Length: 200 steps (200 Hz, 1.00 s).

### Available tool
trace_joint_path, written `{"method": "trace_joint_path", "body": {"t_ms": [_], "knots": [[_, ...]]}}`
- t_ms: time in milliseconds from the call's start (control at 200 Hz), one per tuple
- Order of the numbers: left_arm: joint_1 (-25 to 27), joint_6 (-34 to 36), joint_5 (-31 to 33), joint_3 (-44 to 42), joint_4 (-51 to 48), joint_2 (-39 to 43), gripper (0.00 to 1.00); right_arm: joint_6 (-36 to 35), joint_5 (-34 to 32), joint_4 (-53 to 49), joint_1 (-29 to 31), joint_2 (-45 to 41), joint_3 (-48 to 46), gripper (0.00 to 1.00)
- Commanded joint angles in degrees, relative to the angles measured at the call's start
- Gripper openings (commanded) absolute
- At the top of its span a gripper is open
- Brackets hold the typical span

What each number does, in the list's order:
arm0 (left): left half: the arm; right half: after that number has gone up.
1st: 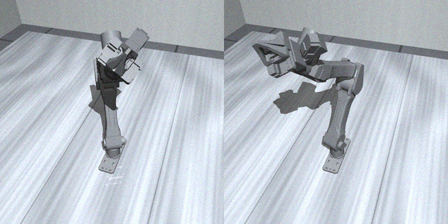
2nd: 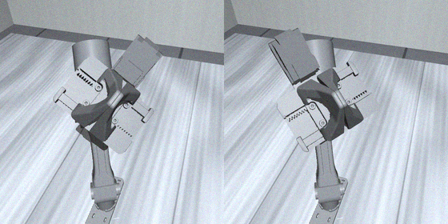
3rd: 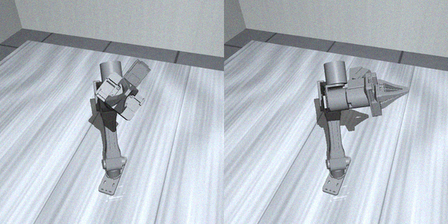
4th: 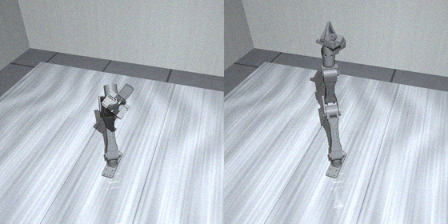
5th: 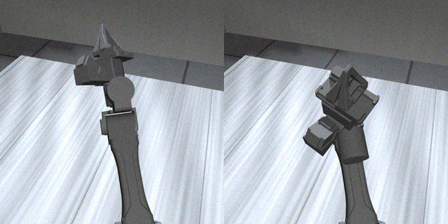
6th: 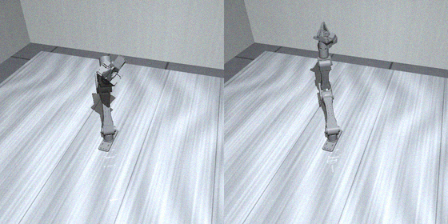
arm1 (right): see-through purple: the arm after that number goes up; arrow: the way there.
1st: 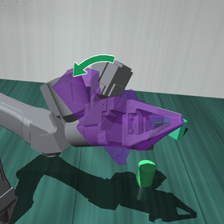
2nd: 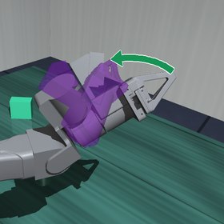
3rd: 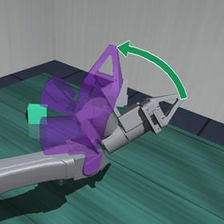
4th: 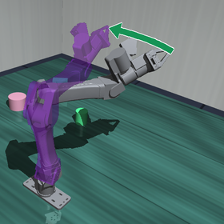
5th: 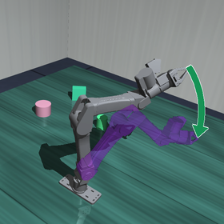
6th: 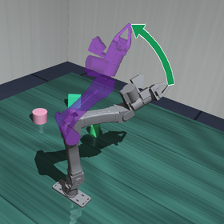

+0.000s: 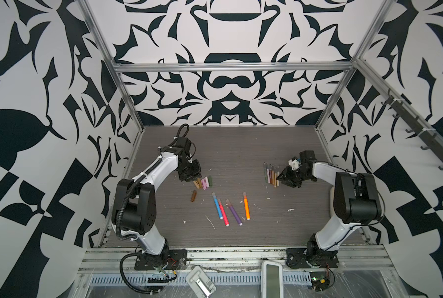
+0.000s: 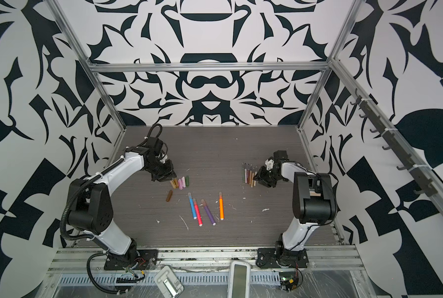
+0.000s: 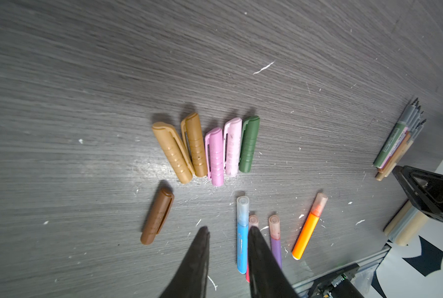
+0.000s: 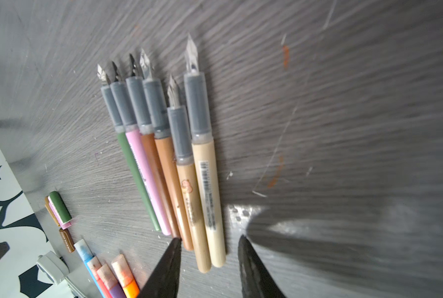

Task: Open the pen caps
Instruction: 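Lower the cream pen beside the uncapped pens and open the right gripper, then grasp the brown cap with the left gripper and push it against the tan caps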

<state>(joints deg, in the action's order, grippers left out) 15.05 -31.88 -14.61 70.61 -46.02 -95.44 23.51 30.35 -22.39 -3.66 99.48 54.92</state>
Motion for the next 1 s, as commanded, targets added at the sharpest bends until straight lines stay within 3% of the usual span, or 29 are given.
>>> {"method": "trace_joint_path", "body": {"t_ms": [0, 235, 545, 995], "knots": [[-0.2, -0.8, 0.1, -1.8, -1.1, 0.4, 0.3, 0.8, 1.3, -0.4, -0.1, -0.7, 1.9, 0.4], [-0.2, -0.6, 4.1, -6.1, -4.2, 1.0, 0.31, 0.1, -0.3, -2.6, -0.1, -2.0, 2.2, 0.4], [-0.1, -1.7, 2.1, -13.1, -2.7, 3.1, 0.3, 0.2, -1.5, -3.3, -0.1, -4.8, 1.2, 0.39], [-0.1, 0.4, 5.2, -11.0, -4.1, -2.7, 0.3, 0.0, -0.7, -3.9, -0.1, -3.6, 2.8, 0.38]]}}
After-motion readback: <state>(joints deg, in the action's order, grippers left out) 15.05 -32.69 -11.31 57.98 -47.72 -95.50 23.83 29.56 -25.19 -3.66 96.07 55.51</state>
